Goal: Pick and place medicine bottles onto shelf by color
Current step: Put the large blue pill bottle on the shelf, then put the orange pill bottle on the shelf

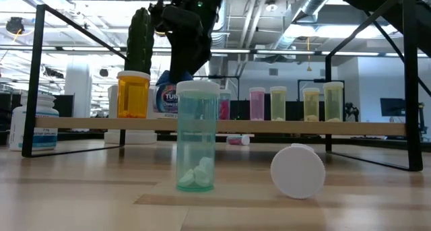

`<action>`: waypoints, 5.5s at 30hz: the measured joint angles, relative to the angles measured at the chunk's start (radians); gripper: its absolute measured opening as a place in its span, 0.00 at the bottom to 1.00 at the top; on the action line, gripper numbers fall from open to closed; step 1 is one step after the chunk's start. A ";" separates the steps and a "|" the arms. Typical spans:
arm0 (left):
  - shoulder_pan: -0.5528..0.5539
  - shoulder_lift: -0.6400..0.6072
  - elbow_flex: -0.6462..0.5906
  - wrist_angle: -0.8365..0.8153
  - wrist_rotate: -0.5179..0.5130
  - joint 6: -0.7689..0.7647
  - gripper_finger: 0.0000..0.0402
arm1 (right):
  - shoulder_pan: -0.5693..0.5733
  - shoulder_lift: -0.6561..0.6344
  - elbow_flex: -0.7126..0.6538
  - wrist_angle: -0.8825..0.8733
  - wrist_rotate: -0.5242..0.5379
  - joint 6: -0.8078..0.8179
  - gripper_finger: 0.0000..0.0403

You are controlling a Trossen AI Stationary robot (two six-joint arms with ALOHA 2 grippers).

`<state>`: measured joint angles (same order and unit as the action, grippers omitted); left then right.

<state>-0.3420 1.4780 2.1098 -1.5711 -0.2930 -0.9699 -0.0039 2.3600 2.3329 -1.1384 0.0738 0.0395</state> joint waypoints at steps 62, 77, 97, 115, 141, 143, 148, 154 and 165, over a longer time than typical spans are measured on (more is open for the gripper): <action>0.084 0.000 0.000 0.000 -0.052 0.058 0.64 | -0.342 0.134 0.018 -0.051 -0.044 0.050 0.67; 0.084 0.000 0.000 0.000 -0.052 0.058 0.64 | -0.338 0.134 0.018 -0.054 -0.045 0.038 0.36; 0.084 0.000 0.001 0.000 -0.026 0.123 0.64 | -0.273 -0.081 0.020 -0.279 -0.037 0.107 0.32; 0.082 0.001 0.001 0.000 -0.030 0.135 0.64 | 0.051 -0.241 -0.021 -0.398 0.032 0.222 0.33; -0.052 0.061 -0.021 0.008 -0.048 -0.092 0.64 | 0.165 -0.063 -0.151 -0.182 0.060 0.243 0.34; -0.052 0.069 -0.021 0.009 -0.043 -0.093 0.64 | 0.160 -0.053 -0.149 -0.157 0.060 0.233 0.34; -0.051 0.079 -0.021 0.010 -0.043 -0.093 0.64 | 0.148 -0.056 -0.150 -0.123 0.062 0.222 0.34; -0.051 0.079 -0.021 0.010 -0.048 -0.093 0.64 | 0.130 -0.056 -0.150 -0.112 0.059 0.222 0.37; -0.051 0.079 -0.021 0.008 -0.053 -0.092 0.64 | 0.130 -0.055 -0.087 -0.210 0.056 0.199 0.57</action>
<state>-0.3935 1.5570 2.0888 -1.5634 -0.3458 -1.0619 0.1258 2.3048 2.2460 -1.3487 0.1295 0.2389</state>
